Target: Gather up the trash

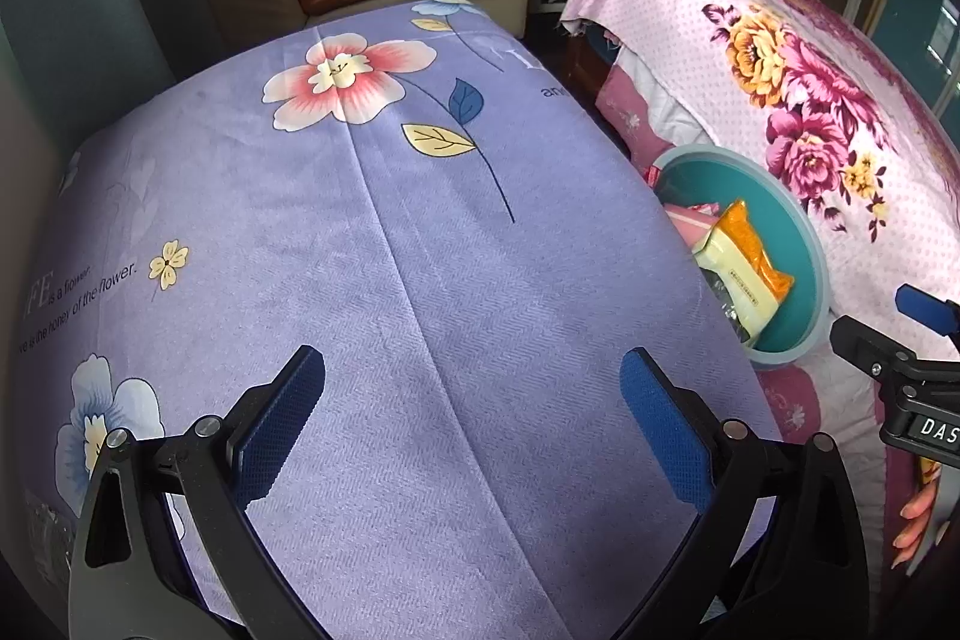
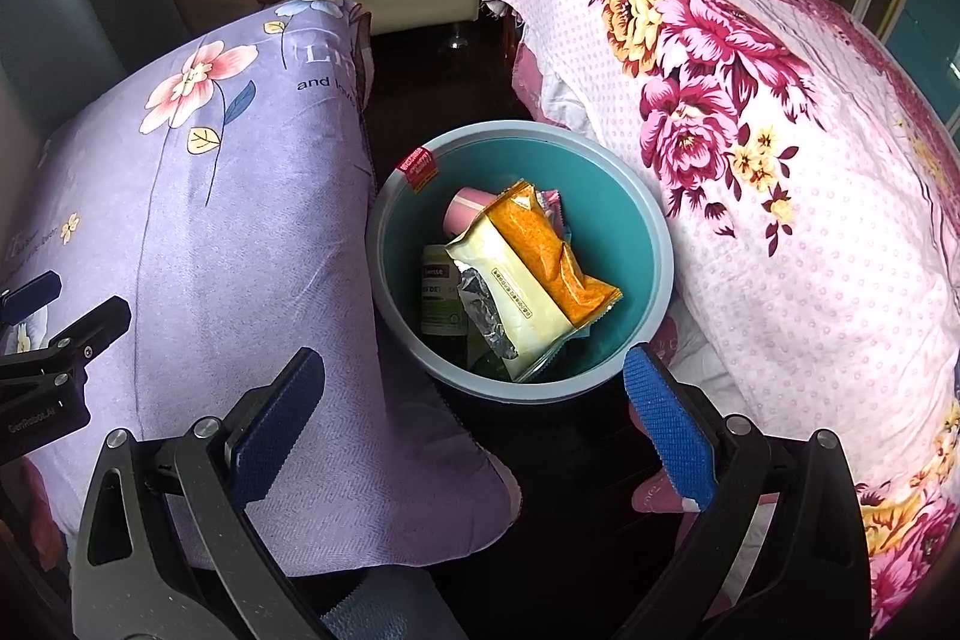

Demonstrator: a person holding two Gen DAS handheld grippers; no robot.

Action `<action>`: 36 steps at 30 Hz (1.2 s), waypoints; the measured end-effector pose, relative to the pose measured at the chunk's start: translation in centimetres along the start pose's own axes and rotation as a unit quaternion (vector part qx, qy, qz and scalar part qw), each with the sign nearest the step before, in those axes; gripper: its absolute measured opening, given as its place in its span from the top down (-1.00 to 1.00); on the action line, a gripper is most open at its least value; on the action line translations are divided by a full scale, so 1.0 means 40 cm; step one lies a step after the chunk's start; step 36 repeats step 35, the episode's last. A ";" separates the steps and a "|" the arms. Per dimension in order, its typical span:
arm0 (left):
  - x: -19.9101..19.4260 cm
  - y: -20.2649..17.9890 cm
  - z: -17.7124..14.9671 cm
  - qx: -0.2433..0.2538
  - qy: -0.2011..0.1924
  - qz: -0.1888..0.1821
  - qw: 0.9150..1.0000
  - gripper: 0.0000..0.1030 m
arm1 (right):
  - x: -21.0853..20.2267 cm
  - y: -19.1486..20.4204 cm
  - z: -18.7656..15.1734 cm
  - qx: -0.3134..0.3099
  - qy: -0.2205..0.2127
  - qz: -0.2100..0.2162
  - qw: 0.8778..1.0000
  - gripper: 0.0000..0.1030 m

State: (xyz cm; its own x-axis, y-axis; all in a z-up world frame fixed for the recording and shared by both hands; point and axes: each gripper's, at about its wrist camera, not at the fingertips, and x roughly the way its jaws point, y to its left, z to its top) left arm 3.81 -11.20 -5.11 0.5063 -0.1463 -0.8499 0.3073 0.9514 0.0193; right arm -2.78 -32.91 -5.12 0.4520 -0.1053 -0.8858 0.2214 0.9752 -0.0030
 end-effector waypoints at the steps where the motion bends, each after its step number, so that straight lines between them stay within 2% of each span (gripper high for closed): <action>1: 0.002 -0.001 0.000 0.001 0.000 0.001 1.000 -0.92 | 0.003 -0.001 0.001 0.001 0.001 0.000 1.000 -0.86; 23: 0.049 0.001 0.003 0.004 0.012 0.005 1.000 -0.92 | 0.046 -0.002 0.020 0.004 0.013 -0.006 1.000 -0.86; 36: 0.042 0.003 0.002 0.002 0.008 -0.004 1.000 -0.92 | 0.028 0.000 0.017 0.002 0.006 -0.013 1.000 -0.86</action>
